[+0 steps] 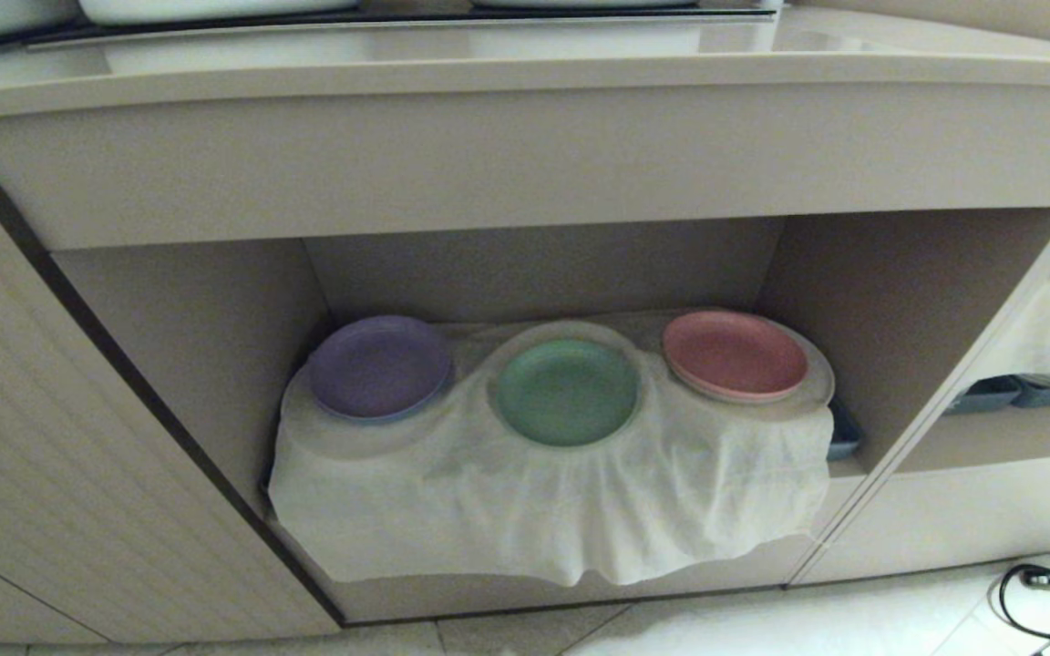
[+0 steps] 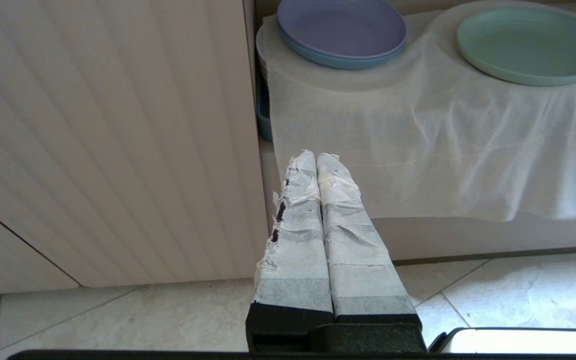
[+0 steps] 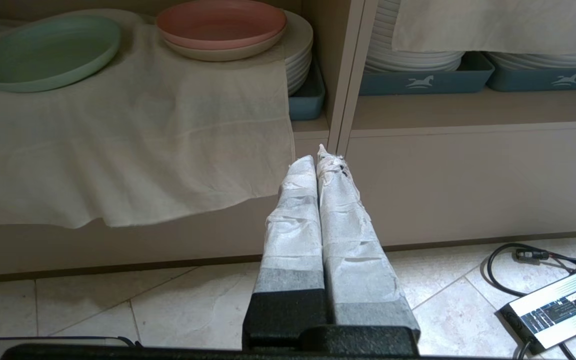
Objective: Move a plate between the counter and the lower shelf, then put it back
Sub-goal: Pick up the plate in the cupboard
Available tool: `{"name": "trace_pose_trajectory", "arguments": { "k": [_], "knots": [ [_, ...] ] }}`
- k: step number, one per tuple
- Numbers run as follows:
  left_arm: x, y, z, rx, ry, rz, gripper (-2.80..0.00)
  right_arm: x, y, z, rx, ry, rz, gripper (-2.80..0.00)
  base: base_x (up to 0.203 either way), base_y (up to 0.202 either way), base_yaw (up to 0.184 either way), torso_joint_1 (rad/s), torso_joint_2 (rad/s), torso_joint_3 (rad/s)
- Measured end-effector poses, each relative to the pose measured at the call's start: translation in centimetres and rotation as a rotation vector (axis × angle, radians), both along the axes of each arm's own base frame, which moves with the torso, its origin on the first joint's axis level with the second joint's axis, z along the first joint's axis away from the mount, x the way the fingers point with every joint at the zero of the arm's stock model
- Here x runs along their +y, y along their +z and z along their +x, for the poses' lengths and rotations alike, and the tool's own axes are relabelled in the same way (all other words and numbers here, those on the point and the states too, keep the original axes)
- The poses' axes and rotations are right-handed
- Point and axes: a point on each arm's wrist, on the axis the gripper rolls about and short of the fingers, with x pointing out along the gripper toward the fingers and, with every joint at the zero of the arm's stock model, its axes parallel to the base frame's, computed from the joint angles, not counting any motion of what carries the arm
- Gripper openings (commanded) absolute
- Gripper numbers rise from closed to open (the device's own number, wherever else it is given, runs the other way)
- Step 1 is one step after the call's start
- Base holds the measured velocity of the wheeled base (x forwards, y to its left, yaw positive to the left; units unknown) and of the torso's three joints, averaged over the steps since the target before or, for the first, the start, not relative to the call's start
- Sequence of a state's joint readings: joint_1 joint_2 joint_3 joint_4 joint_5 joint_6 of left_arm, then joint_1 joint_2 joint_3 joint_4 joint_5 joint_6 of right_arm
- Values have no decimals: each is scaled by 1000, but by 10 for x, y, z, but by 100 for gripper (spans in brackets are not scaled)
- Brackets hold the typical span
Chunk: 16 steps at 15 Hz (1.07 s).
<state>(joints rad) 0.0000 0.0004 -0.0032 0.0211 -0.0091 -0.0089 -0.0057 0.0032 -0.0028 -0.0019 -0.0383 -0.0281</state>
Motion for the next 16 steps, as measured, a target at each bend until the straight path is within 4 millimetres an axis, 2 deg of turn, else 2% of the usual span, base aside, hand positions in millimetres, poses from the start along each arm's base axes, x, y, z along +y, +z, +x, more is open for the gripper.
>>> {"name": "trace_pose_trajectory", "arguments": {
  "k": [16],
  "knots": [
    [0,0,0,0,0,0,-280,0,0,0,-10,1,4,-280,0,0,0,0,0,0]
  ]
}}
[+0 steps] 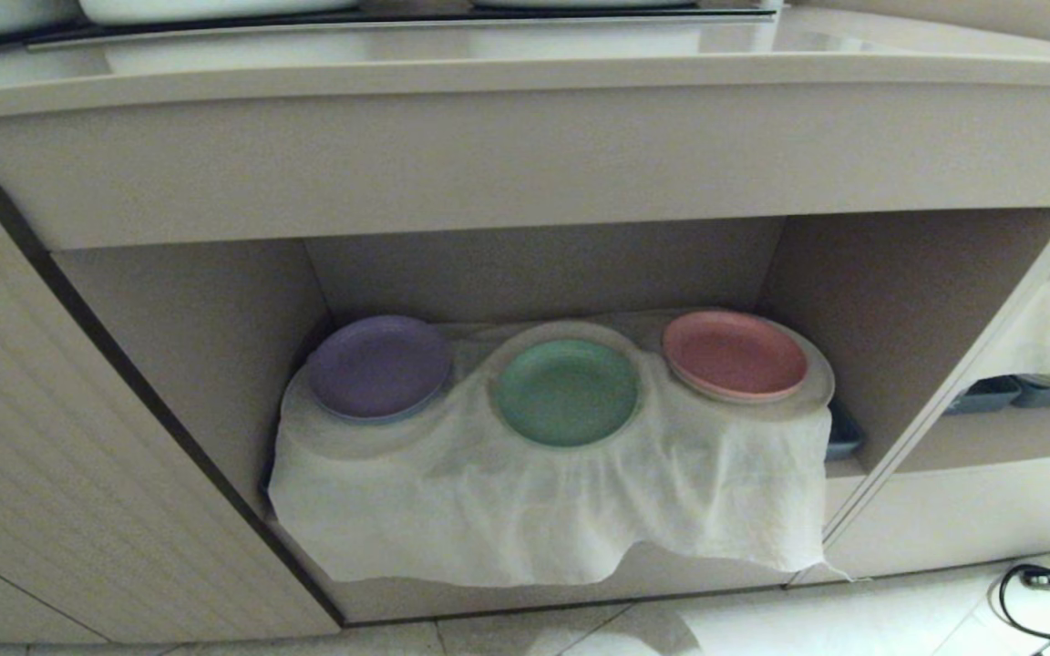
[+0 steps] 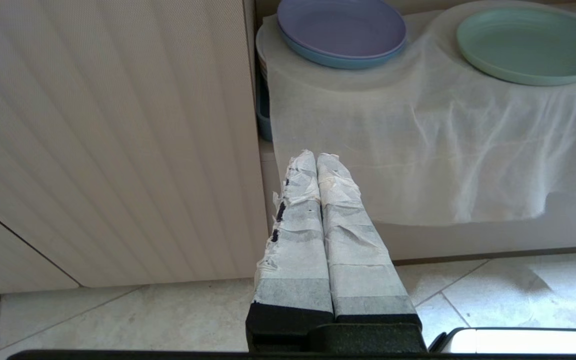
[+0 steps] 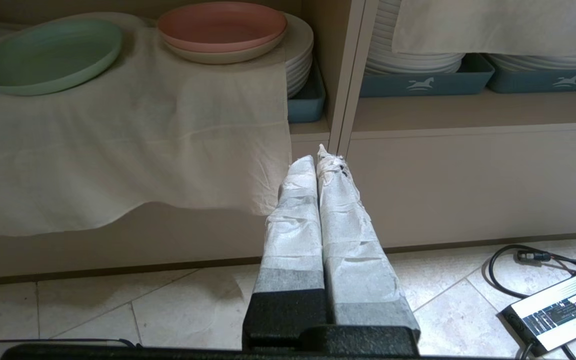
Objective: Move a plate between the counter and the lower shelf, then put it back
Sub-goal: Pick up the plate in the cupboard
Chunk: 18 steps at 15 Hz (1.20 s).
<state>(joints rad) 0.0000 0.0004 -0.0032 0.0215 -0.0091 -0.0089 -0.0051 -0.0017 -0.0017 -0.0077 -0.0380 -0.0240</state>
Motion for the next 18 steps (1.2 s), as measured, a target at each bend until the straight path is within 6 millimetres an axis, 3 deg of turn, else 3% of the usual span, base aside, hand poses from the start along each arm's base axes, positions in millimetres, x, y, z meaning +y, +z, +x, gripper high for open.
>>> {"name": "trace_pose_trajectory", "arguments": {
  "k": [18],
  "knots": [
    [0,0,0,0,0,0,-280,1,6,-2,-13,39,-5,-280,0,0,0,0,0,0]
  ]
}}
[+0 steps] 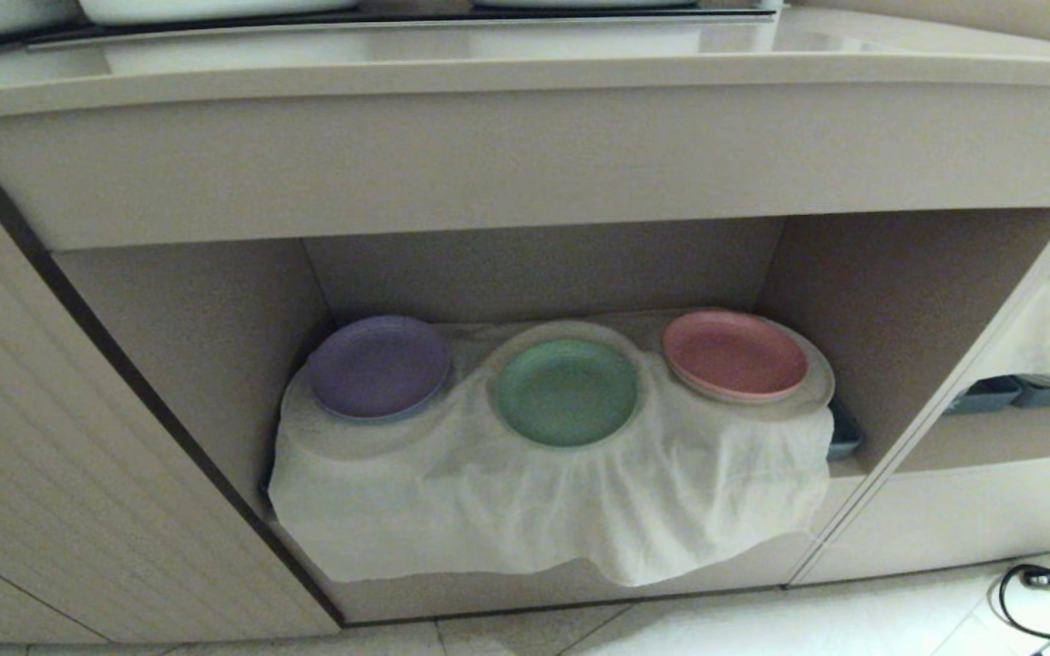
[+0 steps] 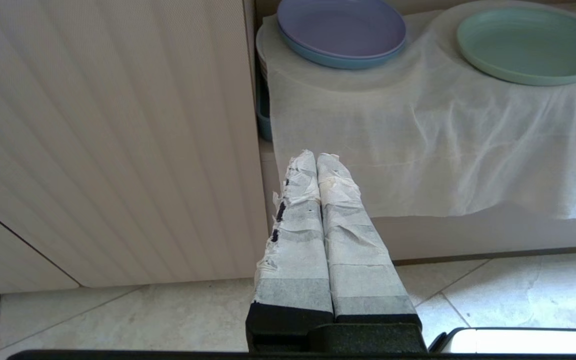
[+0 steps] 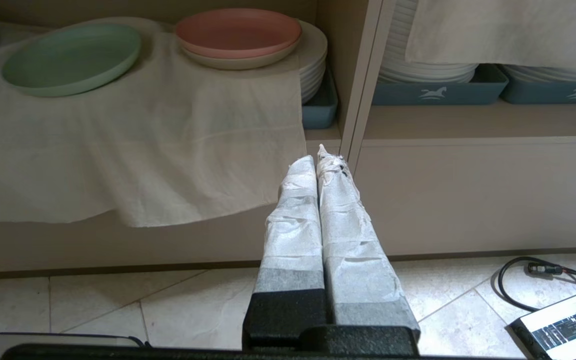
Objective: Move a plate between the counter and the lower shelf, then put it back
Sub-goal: Pick up the plate in the cupboard
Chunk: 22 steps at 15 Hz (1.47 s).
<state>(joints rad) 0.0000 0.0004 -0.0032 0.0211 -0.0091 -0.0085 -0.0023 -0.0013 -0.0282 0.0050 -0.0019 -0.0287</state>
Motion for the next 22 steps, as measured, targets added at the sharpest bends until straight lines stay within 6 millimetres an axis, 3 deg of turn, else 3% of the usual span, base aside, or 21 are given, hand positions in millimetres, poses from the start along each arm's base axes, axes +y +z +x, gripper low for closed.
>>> {"name": "trace_pose_trajectory", "arguments": {
  "k": [11,22],
  "knots": [
    [0,0,0,0,0,0,-280,0,37,-8,-28,4,0,-280,0,0,0,0,0,0],
    [0,0,0,0,0,0,-280,2,63,14,88,112,-1,-280,0,0,0,0,0,0]
  ]
}}
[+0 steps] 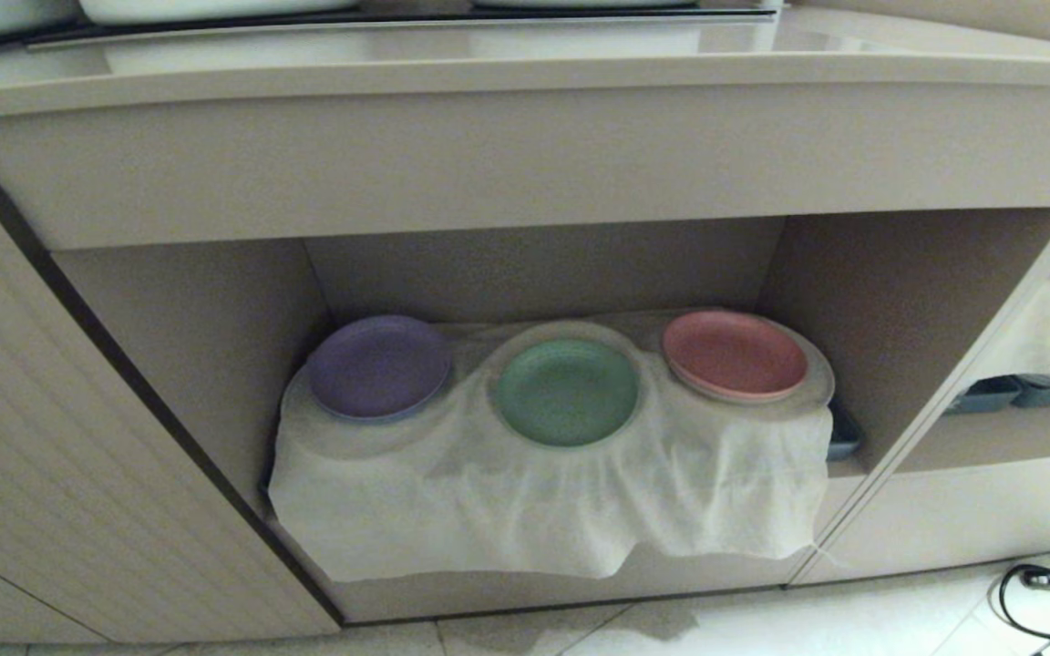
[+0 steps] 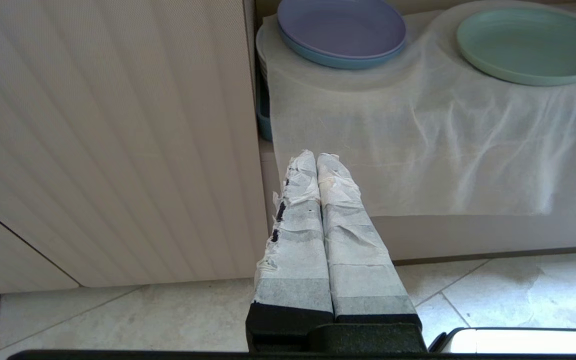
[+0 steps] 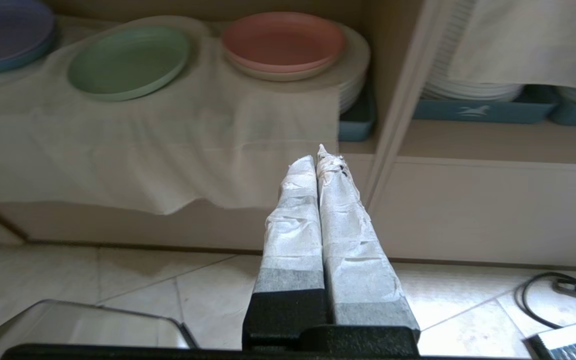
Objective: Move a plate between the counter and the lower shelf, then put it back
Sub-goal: Pick up the plate in the cupboard
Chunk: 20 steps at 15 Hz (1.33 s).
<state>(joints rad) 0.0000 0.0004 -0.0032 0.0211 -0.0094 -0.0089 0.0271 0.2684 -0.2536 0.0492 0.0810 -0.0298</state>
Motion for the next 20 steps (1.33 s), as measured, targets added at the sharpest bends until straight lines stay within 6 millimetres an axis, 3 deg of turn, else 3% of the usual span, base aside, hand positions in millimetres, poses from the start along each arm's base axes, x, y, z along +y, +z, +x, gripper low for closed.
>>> {"name": "trace_pose_trajectory", "arguments": {
  "k": [6,13,20],
  "knots": [
    [0,0,0,0,0,0,-280,3,17,34,65,105,0,-280,0,0,0,0,0,0],
    [0,0,0,0,0,0,-280,22,13,83,257,286,-1,-280,0,0,0,0,0,0],
    [0,0,0,0,0,0,-280,50,4,155,419,326,50,-280,0,0,0,0,0,0]
  ]
}}
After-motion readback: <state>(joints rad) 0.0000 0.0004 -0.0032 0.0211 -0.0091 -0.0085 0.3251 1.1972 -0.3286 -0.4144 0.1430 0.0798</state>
